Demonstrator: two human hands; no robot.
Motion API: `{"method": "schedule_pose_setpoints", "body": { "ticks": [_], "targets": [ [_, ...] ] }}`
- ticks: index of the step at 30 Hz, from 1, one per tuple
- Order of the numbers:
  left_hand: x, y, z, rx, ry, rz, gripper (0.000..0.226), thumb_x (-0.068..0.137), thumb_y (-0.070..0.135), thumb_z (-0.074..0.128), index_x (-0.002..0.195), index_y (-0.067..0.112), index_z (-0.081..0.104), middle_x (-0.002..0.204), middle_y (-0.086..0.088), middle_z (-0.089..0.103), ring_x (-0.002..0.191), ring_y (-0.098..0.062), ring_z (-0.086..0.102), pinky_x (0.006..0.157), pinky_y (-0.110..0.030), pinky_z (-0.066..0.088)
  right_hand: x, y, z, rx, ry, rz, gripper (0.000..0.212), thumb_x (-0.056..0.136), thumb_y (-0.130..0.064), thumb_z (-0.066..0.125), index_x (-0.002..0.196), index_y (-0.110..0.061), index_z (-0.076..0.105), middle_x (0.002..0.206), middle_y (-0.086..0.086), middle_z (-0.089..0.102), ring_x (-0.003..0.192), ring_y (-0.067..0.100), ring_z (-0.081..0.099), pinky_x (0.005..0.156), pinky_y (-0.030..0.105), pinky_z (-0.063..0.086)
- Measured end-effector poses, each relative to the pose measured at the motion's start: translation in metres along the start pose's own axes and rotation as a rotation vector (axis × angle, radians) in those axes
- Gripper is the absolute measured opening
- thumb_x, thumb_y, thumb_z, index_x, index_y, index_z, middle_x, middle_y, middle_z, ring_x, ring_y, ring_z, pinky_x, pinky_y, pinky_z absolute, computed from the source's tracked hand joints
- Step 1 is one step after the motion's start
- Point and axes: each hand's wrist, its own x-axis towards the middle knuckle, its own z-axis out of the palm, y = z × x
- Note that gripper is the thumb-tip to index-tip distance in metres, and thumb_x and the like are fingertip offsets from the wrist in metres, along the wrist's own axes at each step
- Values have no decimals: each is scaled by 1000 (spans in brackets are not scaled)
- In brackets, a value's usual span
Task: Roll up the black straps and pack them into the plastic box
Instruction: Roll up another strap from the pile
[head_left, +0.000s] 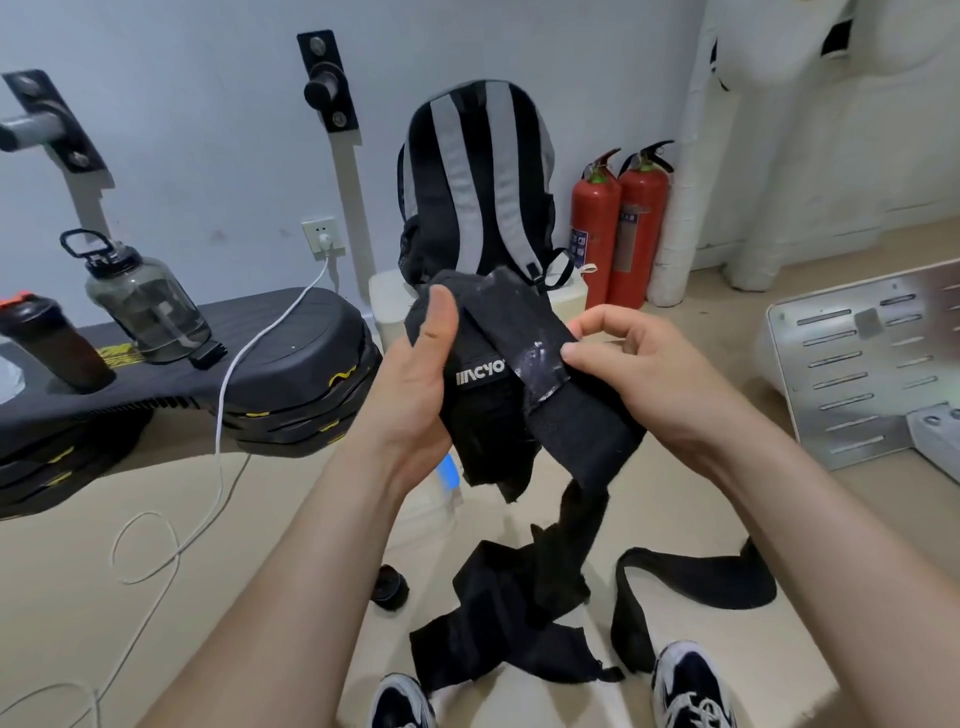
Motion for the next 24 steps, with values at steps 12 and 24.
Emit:
{"method": "schedule_pose_setpoints", "body": {
  "ticks": [12,24],
  "targets": [
    [-3,-8,3,432,168,157,7,93,22,69,97,21,75,93,2,78,92,-16,73,84,-37,58,4,1,8,-56,-126,-51,15,96,-10,63,107,-18,65,96,10,76,82,23,73,80,43,59],
    [6,1,-11,24,197,-91,18,100,19,57,115,14,65,97,-4,76,87,-19,72,78,-37,58,14,21,-30,-7,251,109,24,96,-13,64,118,-18,57,110,12,71,93,27,71,83,45,59]
  ]
}}
